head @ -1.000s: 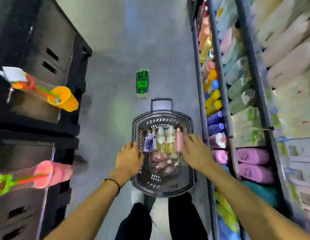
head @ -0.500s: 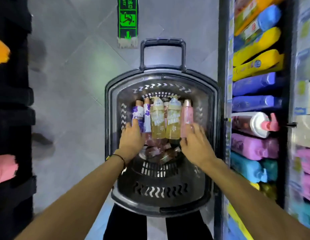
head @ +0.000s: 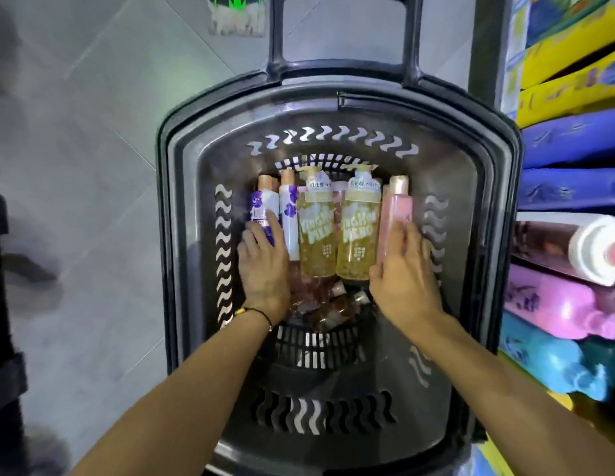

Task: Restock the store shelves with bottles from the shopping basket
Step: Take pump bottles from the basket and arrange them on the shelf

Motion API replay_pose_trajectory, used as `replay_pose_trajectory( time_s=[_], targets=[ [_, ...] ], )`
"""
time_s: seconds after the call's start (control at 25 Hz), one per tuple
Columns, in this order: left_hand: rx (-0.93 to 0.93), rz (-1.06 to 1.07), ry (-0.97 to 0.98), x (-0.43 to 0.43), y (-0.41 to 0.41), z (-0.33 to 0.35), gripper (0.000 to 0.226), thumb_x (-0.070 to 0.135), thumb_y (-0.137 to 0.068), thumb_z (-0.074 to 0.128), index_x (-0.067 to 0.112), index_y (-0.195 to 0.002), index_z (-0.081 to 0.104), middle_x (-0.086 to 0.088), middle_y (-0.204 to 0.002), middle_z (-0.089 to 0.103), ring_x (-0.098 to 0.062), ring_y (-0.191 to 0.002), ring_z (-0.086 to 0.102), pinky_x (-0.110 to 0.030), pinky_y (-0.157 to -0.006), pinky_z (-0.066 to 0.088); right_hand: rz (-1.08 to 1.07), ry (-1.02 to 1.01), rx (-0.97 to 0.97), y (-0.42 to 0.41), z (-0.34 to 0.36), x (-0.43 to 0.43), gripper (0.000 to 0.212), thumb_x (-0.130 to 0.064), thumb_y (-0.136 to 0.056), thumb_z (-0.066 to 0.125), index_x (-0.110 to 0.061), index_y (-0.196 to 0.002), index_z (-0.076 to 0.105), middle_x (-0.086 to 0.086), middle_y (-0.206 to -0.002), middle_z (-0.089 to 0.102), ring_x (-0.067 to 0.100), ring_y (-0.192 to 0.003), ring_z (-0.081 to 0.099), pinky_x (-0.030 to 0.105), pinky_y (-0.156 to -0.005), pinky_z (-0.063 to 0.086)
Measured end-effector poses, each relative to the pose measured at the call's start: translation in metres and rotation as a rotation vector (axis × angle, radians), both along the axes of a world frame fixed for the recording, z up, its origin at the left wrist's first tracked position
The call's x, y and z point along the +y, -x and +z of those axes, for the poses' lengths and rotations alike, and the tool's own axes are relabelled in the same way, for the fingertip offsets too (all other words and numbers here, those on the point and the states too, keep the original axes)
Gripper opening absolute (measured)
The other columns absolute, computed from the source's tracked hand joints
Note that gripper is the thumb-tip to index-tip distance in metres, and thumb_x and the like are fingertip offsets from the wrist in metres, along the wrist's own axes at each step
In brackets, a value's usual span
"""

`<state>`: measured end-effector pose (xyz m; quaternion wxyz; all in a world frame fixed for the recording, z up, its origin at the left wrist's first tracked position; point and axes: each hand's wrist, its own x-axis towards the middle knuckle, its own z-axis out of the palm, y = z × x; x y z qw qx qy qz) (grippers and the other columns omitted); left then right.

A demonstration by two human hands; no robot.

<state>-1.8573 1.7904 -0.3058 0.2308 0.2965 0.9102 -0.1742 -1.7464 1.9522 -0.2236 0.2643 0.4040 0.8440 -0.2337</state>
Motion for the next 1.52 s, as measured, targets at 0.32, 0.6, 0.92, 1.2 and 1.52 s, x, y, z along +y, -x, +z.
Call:
replay_pose_trajectory(
  time_s=[0.32,0.6,0.92,1.2,1.52],
  targets=[
    [-0.191,0.117,-0.031,-0.001,0.002,0.018,0.076,0.012,-0.090,0.064,-0.001,-0.154,0.024,-0.030,-0.136,0.050,-0.036,-0.111,0.059,-0.038,-0.088,0.055,-0.156,-0.130,-0.045,0.022,-0.025,-0.021,0.084,-0.010,-0.093,0.063,0.008,-0.155,0.008,0.031,-0.161,0.017,0.046,-0.142,0.023,0.049,-0.118,0.027],
    [-0.523,0.752,-0.646,-0.016,-0.005,0.037,0.088,0.025,-0.093,0.064,0.041,-0.158,0.007,-0.008,-0.152,0.036,-0.031,-0.130,0.052,-0.049,-0.108,0.048,-0.384,-0.171,0.086,0.025,-0.043,-0.024,0.087,-0.029,-0.093,0.067,0.011,-0.154,0.018,0.030,-0.139,0.049,0.041,-0.125,0.045,0.047,-0.106,0.040],
    [-0.674,1.313,-0.670,-0.008,0.003,0.035,0.061,0.054,-0.082,0.066,0.039,-0.134,0.038,-0.002,-0.123,0.060,-0.023,-0.110,0.065,-0.041,-0.093,0.056,-0.557,-0.013,0.210,0.018,-0.031,-0.019,0.059,-0.027,-0.081,0.080,-0.005,-0.125,0.047,0.011,-0.120,0.039,0.009,-0.077,0.049,0.014,-0.066,0.041],
    [-0.847,1.494,-0.615,-0.003,0.012,0.109,0.051,0.007,-0.080,0.080,0.013,-0.120,0.048,-0.008,-0.100,0.068,-0.016,-0.077,0.068,-0.027,-0.057,0.054,-0.603,0.180,0.414,0.014,0.048,-0.018,0.057,-0.020,-0.078,0.082,-0.022,-0.115,0.038,0.000,-0.094,0.063,0.014,-0.062,0.067,0.027,-0.047,0.057],
    [-0.664,1.164,-0.862,0.018,0.036,0.307,0.064,0.005,-0.069,0.084,0.020,-0.118,0.046,-0.010,-0.104,0.069,-0.020,-0.077,0.069,-0.034,-0.066,0.062,-0.629,0.165,0.561,0.028,0.250,-0.009,0.058,-0.026,-0.075,0.084,-0.022,-0.121,0.049,-0.004,-0.090,0.067,-0.001,-0.065,0.064,0.011,-0.049,0.043]
  ],
)
